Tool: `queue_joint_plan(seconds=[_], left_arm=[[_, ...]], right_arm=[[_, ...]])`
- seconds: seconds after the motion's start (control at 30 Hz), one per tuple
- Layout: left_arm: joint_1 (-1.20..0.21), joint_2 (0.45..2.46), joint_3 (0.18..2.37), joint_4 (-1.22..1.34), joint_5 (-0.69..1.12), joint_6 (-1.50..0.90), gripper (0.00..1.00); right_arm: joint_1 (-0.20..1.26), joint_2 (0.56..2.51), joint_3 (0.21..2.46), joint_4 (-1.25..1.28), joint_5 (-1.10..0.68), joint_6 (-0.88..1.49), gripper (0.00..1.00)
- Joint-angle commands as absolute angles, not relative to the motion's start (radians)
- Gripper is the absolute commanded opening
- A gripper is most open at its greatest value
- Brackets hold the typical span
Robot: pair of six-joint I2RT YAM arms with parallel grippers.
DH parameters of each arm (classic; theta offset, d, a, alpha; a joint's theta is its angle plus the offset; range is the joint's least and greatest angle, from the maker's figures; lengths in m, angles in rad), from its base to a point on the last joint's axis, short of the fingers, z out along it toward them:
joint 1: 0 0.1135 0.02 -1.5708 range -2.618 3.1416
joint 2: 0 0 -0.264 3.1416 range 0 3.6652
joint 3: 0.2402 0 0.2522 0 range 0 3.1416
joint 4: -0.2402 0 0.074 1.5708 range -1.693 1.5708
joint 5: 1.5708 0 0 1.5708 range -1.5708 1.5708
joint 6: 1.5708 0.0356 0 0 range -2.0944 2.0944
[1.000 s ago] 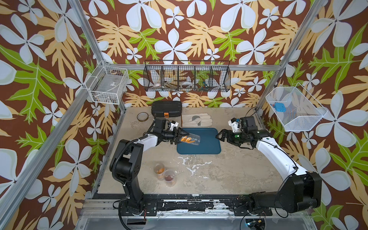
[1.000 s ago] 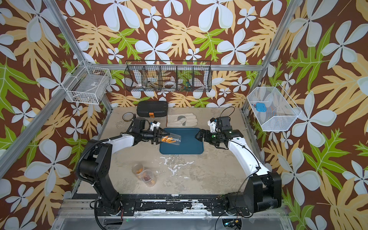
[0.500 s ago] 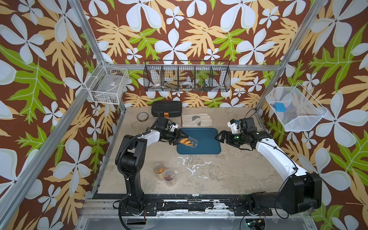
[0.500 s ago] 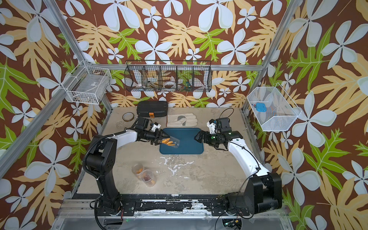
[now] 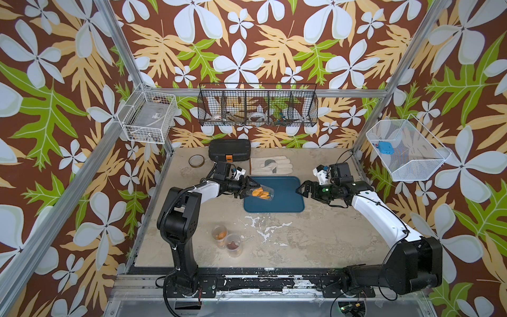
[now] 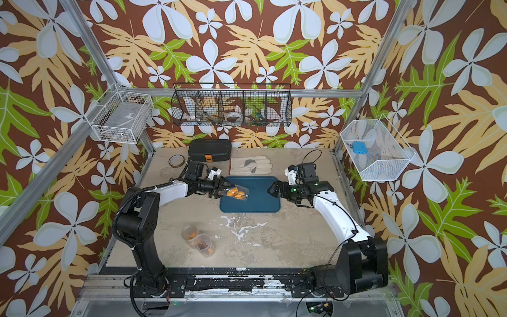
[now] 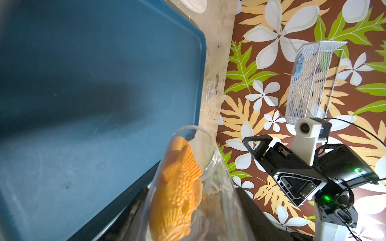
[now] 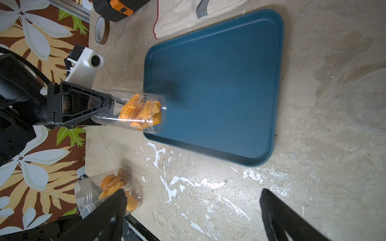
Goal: Pour the cookies out of the jar
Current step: Pour the cookies in the jar onto the tray.
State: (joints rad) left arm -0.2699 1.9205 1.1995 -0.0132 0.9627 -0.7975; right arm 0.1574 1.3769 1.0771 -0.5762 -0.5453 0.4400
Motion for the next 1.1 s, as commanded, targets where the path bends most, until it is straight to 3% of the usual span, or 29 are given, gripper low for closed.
queue_joint_plan(seconds=[0.0, 0.07, 0.17, 0.23, 0.3, 0.37, 0.4, 0.53, 0.63, 0.73, 0.83, 0.9, 0.93, 1.0, 1.07], left_arm=[[-0.266, 1.949, 1.220, -0.038, 1.019, -0.783, 0.46], [-0.265, 1.915, 1.135, 0.157, 1.026, -0.919, 0.45], [-0.258, 1.940, 1.265, -0.201, 0.889, -0.672, 0.44], [-0.258, 1.941, 1.215, -0.031, 1.021, -0.795, 0.45], [-0.248, 1.914, 1.165, 0.058, 1.007, -0.836, 0.45], [-0.236, 1.938, 1.235, -0.173, 0.927, -0.683, 0.44], [-0.241, 1.939, 1.242, -0.168, 0.967, -0.680, 0.44], [-0.236, 1.915, 1.207, -0.106, 0.982, -0.721, 0.45], [-0.241, 1.898, 1.108, 0.217, 1.070, -0.946, 0.46], [-0.240, 1.953, 1.279, -0.281, 0.908, -0.593, 0.45], [-0.240, 1.913, 1.188, -0.038, 0.999, -0.765, 0.45], [-0.238, 1.919, 1.267, -0.242, 0.857, -0.621, 0.45], [-0.238, 1.944, 1.311, -0.320, 0.876, -0.583, 0.45], [-0.243, 1.938, 1.273, -0.178, 0.993, -0.683, 0.46], [-0.244, 1.921, 1.278, -0.202, 0.908, -0.648, 0.46]], right_arm=[[0.159, 1.379, 1.077, -0.563, -0.551, 0.436, 1.00], [0.158, 1.379, 1.078, -0.563, -0.548, 0.434, 1.00], [0.158, 1.382, 1.078, -0.562, -0.549, 0.436, 1.00], [0.158, 1.382, 1.078, -0.561, -0.551, 0.435, 1.00], [0.159, 1.382, 1.078, -0.563, -0.549, 0.432, 1.00], [0.159, 1.384, 1.079, -0.561, -0.550, 0.436, 1.00], [0.159, 1.383, 1.080, -0.560, -0.552, 0.437, 1.00], [0.158, 1.383, 1.075, -0.559, -0.546, 0.434, 1.00], [0.160, 1.385, 1.074, -0.551, -0.552, 0.442, 1.00], [0.160, 1.392, 1.083, -0.554, -0.554, 0.441, 1.00], [0.162, 1.385, 1.082, -0.556, -0.545, 0.437, 1.00], [0.161, 1.391, 1.078, -0.555, -0.547, 0.439, 1.00], [0.161, 1.390, 1.078, -0.554, -0.550, 0.441, 1.00], [0.161, 1.389, 1.078, -0.552, -0.549, 0.441, 1.00], [0.163, 1.392, 1.080, -0.553, -0.547, 0.440, 1.00]])
